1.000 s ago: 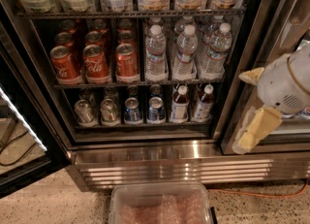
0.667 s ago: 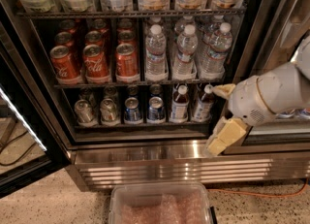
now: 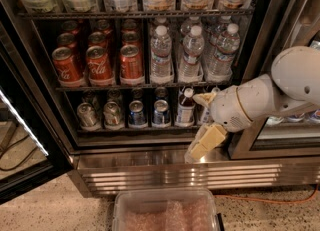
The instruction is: Pick 7up can from bottom shelf of fridge
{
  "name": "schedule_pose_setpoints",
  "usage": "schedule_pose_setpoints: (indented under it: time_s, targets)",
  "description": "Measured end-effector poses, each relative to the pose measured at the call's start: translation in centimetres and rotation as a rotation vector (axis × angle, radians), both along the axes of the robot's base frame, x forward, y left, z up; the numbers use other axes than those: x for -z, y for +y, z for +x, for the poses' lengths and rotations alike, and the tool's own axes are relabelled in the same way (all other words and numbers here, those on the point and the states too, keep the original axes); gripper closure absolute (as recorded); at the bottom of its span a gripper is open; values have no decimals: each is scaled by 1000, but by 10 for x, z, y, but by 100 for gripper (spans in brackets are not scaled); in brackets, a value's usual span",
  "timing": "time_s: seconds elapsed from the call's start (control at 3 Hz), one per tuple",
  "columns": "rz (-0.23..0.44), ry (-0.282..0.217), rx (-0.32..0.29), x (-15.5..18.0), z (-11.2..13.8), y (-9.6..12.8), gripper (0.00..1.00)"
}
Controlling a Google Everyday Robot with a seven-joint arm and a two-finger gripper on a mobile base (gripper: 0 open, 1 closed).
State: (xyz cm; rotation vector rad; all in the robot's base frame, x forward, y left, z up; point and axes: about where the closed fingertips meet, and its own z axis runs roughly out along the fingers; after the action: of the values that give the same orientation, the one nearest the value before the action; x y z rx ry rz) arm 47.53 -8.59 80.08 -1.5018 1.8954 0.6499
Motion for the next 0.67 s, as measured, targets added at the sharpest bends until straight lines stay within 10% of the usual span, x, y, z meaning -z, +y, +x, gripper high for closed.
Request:
schedule_pose_setpoints:
  time_s: [0.67]
  targets:
    - [144, -22, -29, 17, 9, 28, 0]
